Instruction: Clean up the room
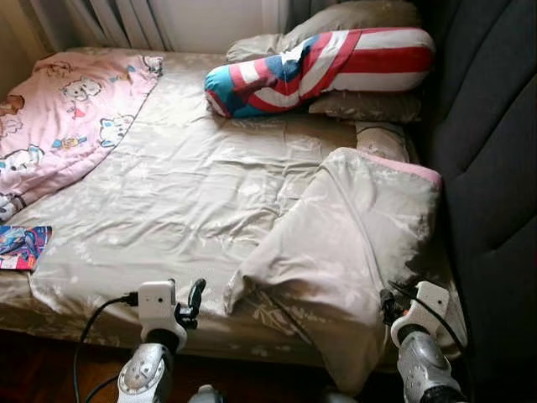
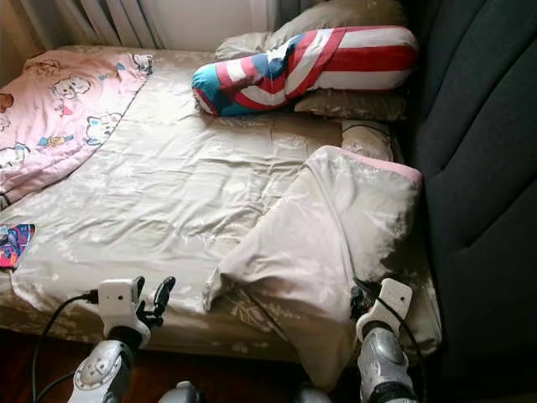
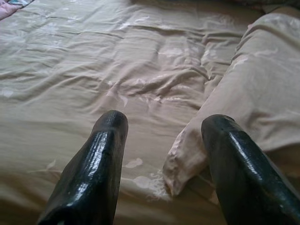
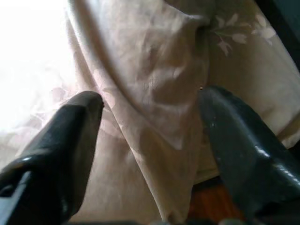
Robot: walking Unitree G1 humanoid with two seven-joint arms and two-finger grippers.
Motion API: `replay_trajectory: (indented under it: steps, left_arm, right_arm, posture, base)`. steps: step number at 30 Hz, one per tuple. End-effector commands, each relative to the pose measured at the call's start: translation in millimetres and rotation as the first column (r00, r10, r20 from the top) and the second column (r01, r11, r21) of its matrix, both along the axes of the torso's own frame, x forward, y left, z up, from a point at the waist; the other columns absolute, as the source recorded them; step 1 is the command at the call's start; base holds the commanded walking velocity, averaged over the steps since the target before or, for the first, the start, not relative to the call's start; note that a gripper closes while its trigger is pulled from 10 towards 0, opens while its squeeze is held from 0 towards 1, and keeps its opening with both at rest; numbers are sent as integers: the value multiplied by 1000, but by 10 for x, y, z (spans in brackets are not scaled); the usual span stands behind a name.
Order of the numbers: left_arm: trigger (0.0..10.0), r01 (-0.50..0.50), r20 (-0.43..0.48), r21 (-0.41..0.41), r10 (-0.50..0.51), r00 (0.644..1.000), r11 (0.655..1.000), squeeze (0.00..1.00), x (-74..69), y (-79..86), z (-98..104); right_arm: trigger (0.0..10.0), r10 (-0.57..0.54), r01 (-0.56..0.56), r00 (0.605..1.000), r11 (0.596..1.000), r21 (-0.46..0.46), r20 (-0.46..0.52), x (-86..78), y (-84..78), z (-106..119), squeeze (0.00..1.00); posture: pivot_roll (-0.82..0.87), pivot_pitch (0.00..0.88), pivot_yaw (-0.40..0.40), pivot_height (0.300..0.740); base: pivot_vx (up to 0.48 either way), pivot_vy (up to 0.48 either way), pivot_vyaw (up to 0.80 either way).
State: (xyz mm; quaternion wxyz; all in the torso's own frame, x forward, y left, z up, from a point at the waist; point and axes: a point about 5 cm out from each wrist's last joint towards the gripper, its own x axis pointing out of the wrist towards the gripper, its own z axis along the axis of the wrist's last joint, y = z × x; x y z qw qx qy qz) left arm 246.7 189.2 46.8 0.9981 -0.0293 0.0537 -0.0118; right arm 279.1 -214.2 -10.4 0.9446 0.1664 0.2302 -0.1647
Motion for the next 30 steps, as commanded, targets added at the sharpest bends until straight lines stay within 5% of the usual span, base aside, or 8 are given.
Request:
replay_trajectory:
  steps: [1,10,11,12,20,30]
  left_arm:
    - [10000,15,-26,8,-15,1000,1000,0,-56,38,-20]
    - [10000,28,-35,27,-27,999,999,0,-132,102,32]
    - [10000,29,-37,29,-28,999,999,0,-138,106,41]
    - [10000,31,-37,31,-30,999,999,0,-145,112,52]
    - [10000,49,-42,52,-46,998,997,0,-252,181,142]
    - [10000,62,-14,80,-61,998,995,0,-275,201,363]
  right_arm:
    - [10000,-27,27,999,999,30,-27,-8,1,-24,1000]
    - [10000,-48,52,997,996,76,-56,-15,18,-52,1000]
    - [10000,-37,42,997,996,77,-67,-26,28,-67,396]
    - [10000,-20,25,997,997,71,-70,-36,39,-78,0]
    - [10000,-24,32,996,995,92,-90,-106,43,-139,0]
    - [10000,97,-83,990,987,141,-98,-146,204,-205,0]
  posture:
    - [18,201,33,675]
    - [47,223,61,675]
    - [55,226,66,675]
    - [63,230,71,675]
    - [89,263,101,675]
    - [116,316,124,675]
  base:
    - [0,0,0]
    - [0,0,0]
    - [0,0,0]
    - [0,0,0]
    - [0,0,0]
    - [0,0,0]
